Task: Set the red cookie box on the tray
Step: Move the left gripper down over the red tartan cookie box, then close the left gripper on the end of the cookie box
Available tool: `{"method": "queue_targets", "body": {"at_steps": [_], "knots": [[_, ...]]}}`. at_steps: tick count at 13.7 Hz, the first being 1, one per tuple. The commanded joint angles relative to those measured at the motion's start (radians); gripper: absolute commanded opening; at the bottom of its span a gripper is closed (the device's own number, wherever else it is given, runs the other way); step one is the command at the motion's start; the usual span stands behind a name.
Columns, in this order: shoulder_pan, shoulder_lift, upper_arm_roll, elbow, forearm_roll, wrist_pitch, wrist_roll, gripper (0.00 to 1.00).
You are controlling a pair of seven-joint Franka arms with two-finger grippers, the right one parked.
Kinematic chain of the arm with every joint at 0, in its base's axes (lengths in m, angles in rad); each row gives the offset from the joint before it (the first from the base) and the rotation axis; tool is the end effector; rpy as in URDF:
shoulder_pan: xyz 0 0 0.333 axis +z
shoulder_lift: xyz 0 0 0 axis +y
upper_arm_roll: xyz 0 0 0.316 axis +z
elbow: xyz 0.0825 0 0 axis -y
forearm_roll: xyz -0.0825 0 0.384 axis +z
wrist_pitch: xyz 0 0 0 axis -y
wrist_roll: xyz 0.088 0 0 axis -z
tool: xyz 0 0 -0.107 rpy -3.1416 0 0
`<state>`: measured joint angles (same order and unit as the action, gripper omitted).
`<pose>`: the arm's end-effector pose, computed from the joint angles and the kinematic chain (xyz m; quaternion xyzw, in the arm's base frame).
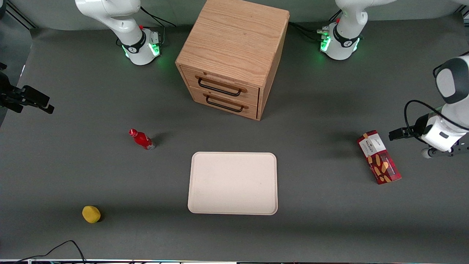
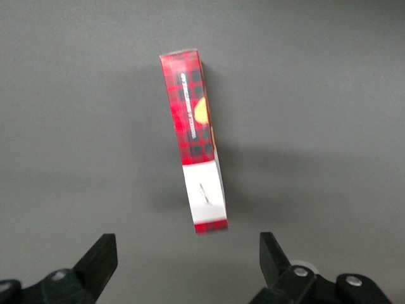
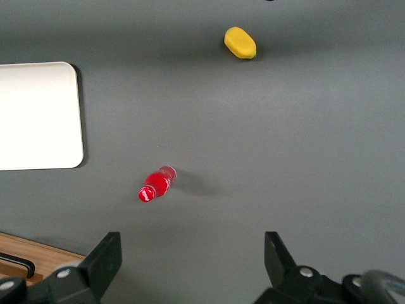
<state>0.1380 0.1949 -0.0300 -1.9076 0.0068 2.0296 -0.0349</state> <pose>0.5913 0.0652 0.3904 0.9969 0.0699 -0.0364 0.0013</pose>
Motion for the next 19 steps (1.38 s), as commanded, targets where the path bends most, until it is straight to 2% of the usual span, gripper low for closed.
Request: {"method": "queue_targets", "body": {"at_steps": [1, 11, 17, 18, 19], "knots": [[0.003, 0.061, -0.004, -0.016, 0.01, 0.102, -0.031, 1.0], [0.018, 0.227, -0.005, -0.111, -0.005, 0.449, -0.083, 1.0], [0.017, 0.244, -0.005, -0.119, -0.005, 0.478, -0.101, 0.99], [0.017, 0.242, -0.005, -0.119, -0.005, 0.477, -0.105, 0.98], [0.015, 0.242, -0.005, -0.12, -0.005, 0.477, -0.105, 0.92]]}}
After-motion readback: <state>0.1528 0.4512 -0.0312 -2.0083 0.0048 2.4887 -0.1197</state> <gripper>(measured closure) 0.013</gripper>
